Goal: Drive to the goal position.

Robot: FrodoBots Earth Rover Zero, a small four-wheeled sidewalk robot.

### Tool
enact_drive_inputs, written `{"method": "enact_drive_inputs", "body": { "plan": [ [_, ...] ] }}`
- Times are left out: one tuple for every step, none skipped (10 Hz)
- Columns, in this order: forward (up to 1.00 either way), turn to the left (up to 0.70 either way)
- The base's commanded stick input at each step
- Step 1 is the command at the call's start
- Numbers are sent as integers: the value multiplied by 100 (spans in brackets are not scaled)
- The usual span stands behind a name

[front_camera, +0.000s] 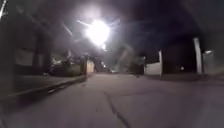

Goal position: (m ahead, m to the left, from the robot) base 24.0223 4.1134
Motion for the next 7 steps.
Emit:
{"method": "enact_drive_inputs", "body": {
  "plan": [
    [70,0],
    [70,0],
    [70,0],
    [70,0],
    [70,0],
    [70,0],
    [70,0]
  ]
}}
